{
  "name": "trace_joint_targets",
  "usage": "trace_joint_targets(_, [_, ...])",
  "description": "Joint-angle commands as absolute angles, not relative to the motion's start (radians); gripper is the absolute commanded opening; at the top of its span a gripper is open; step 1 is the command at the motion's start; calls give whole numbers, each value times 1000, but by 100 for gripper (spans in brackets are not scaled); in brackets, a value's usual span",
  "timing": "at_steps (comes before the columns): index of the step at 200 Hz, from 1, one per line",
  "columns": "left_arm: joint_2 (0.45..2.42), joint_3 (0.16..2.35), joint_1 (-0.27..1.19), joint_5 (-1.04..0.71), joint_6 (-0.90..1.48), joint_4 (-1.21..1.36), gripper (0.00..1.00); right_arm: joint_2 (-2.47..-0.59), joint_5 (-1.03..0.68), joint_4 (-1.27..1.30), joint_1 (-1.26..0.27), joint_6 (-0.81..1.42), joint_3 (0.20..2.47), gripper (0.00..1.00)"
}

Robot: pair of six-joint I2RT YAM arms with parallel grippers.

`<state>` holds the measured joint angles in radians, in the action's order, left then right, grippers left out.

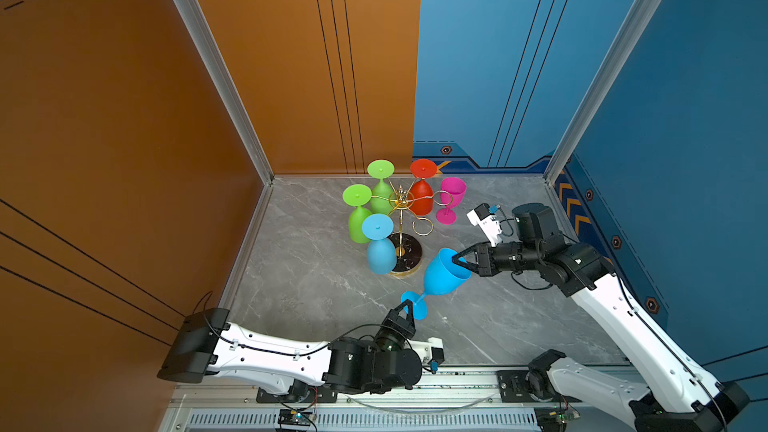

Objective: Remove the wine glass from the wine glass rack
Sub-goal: 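Grasp the cyan glass bowl with the right gripper while the left holds the foot, then carry the cyan glass past the rack with the right gripper while the left withdraws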

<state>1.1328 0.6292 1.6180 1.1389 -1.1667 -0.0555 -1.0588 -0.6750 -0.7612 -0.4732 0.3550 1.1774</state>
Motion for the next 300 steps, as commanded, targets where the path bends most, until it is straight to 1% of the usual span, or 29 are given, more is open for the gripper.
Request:
trace_joint_targets(1, [1126,622,1632,1179,-1169,-18,0,-1064,-672,-797,-480,329,1201,9])
trace_joint_targets(13, [1125,620,1632,1178,-1170,-18,2,-1065,-671,-799,-480,327,1204,7])
trace_joint_targets(28, [1125,616,1632,1173,-1169,-19,7,-1065,-666,-802,-480,324,1206,5])
trace_joint_targets(82, [1118,600,1637,1155,-1134,-21,14,-1063,-660,-812,-476,318,1211,1])
trace_joint_targets(102, [1114,595,1638,1152,-1121,-21,22,-1063,-658,-814,-473,317,1214,0])
trace_joint_targets(142, [1098,583,1641,1152,-1093,-22,25,-1062,-630,-823,-458,317,1224,0])
trace_joint_targets(149, [1094,581,1643,1154,-1082,-22,28,-1062,-626,-825,-451,317,1226,0])
trace_joint_targets(164, [1083,584,1647,1163,-1033,-24,40,-1060,-619,-832,-433,313,1230,0])
trace_joint_targets(180, [1064,589,1652,1167,-944,-25,45,-1057,-605,-844,-416,304,1238,0])
trace_joint_targets(191, [1045,591,1654,1158,-897,-29,51,-1055,-596,-855,-406,293,1246,0])
trace_joint_targets(199, [1035,591,1655,1152,-867,-36,53,-1054,-587,-869,-398,282,1252,0])
trace_joint_targets(209, [1020,596,1655,1148,-821,-59,60,-1054,-570,-889,-389,268,1263,0])
trace_joint_targets(219, [1006,609,1654,1146,-761,-104,71,-1052,-547,-905,-378,255,1269,0])
trace_joint_targets(233, [972,642,1637,1108,-639,-234,82,-1049,-537,-917,-353,237,1270,0])
trace_joint_targets(242, [946,658,1624,1075,-565,-290,85,-1051,-536,-923,-334,231,1270,0])
trace_joint_targets(262, [883,663,1605,1035,-482,-337,85,-1052,-524,-937,-303,221,1270,0])
trace_joint_targets(263, [880,663,1603,1035,-480,-338,88,-1053,-522,-937,-303,220,1270,0])
trace_joint_targets(265, [873,662,1601,1033,-474,-341,90,-1053,-519,-938,-300,220,1270,0])
trace_joint_targets(279, [835,665,1583,1020,-426,-363,94,-1054,-486,-946,-292,216,1269,0])
trace_joint_targets(300, [798,709,1538,996,-313,-442,95,-1061,-420,-957,-287,212,1272,0])
